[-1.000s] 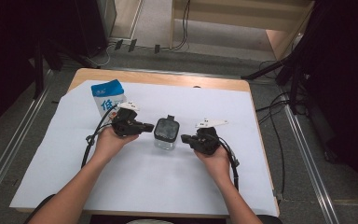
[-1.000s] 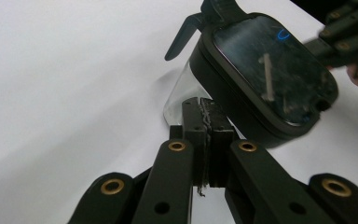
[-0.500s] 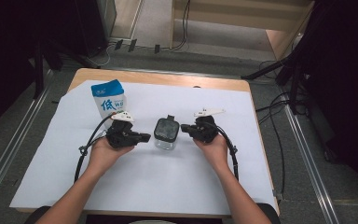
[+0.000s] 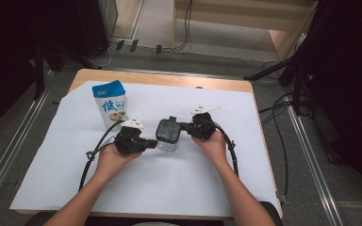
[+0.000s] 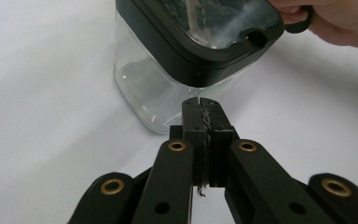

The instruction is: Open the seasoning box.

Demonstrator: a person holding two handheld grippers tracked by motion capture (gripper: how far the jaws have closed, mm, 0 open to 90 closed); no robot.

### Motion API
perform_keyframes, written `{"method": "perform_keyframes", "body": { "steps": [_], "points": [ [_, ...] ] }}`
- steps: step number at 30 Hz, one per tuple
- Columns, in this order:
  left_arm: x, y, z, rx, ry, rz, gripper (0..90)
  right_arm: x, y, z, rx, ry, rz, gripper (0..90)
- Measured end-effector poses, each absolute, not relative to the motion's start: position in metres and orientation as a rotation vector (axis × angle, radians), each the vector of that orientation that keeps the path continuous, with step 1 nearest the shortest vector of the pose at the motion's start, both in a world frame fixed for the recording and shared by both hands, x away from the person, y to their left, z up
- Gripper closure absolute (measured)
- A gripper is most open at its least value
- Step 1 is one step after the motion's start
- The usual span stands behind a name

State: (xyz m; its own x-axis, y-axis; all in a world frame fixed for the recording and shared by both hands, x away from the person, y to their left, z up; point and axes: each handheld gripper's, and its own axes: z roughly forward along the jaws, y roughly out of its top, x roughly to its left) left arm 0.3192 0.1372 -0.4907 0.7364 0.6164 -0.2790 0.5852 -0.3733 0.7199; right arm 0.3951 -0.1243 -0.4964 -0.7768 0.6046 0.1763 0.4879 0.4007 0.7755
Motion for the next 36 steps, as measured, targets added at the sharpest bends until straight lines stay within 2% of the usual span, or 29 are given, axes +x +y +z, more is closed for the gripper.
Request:
{"method": "perform_keyframes", "body": {
  "steps": [36],
  "points": [
    [0.342,0.147,-0.493,2.062,0.95,0.059,90.0,0.368,-0.134,-0.494,1.047,2.494,1.306,90.0]
  ]
}}
